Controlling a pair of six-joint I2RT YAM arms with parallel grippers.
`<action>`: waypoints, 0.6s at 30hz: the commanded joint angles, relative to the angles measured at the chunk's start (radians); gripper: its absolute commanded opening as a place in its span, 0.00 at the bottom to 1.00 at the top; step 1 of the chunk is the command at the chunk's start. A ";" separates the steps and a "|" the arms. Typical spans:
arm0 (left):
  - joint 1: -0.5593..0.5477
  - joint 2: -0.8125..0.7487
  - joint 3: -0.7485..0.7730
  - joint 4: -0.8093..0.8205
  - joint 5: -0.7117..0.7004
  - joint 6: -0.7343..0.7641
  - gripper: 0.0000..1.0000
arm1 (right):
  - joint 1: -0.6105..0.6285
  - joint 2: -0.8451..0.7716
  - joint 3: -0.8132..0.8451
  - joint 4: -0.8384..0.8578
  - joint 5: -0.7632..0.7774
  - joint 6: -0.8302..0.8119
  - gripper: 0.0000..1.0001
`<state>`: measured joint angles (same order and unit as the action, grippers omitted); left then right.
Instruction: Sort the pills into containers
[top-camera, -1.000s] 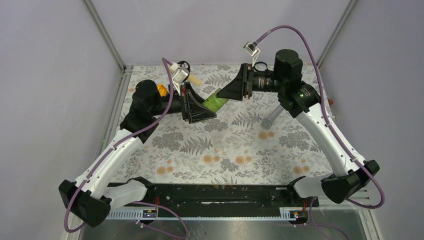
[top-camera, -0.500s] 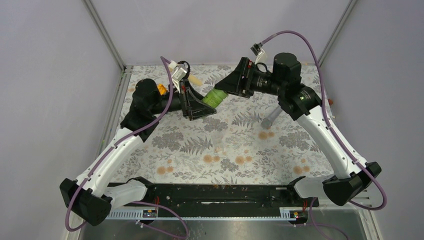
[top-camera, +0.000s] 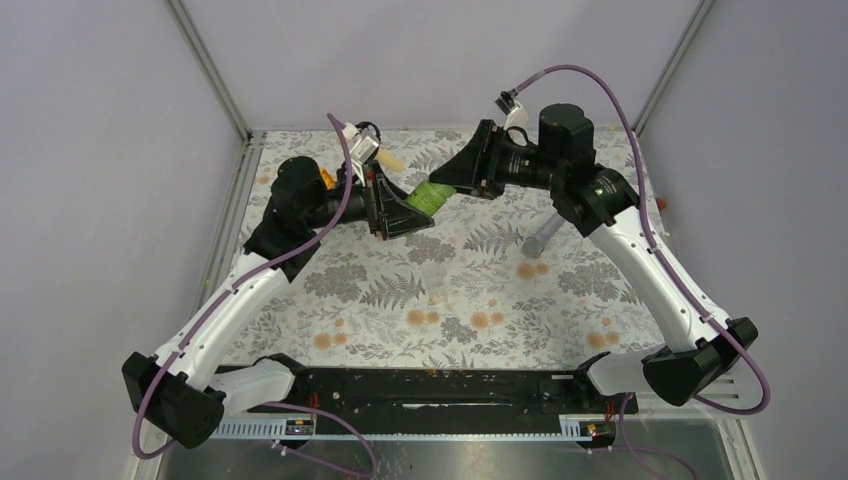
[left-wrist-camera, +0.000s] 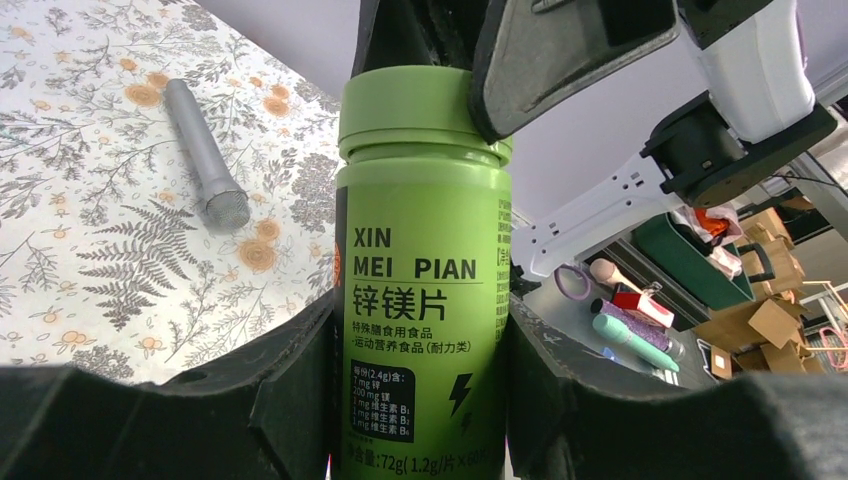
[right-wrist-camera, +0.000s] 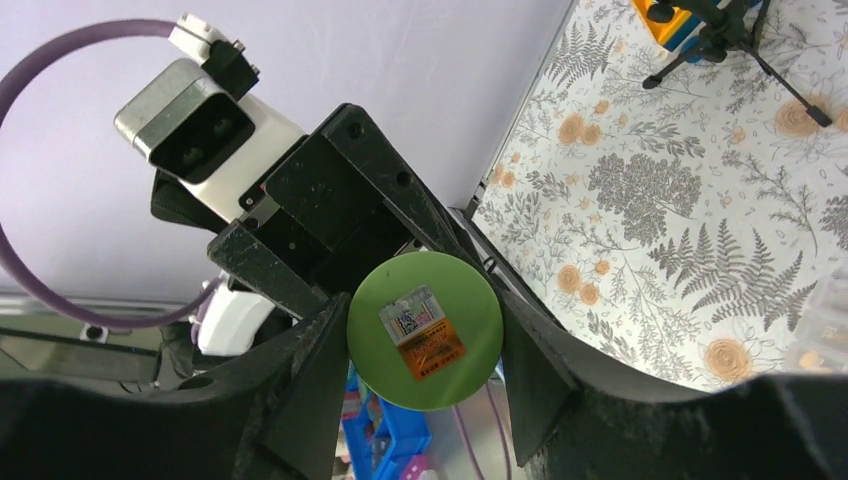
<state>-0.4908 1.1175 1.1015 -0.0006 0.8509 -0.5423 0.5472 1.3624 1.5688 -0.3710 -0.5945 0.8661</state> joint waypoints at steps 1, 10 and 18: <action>0.004 -0.013 0.016 0.072 0.055 -0.047 0.00 | -0.067 -0.051 0.001 0.110 -0.148 -0.115 0.39; 0.003 -0.056 -0.041 0.331 0.255 -0.246 0.00 | -0.116 -0.124 -0.075 0.463 -0.418 -0.189 0.38; 0.003 -0.058 -0.060 0.456 0.308 -0.315 0.00 | -0.116 -0.124 -0.063 0.570 -0.411 -0.187 0.37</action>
<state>-0.4904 1.0782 1.0389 0.3244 1.1015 -0.8059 0.4343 1.2644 1.4727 0.1177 -0.9768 0.7200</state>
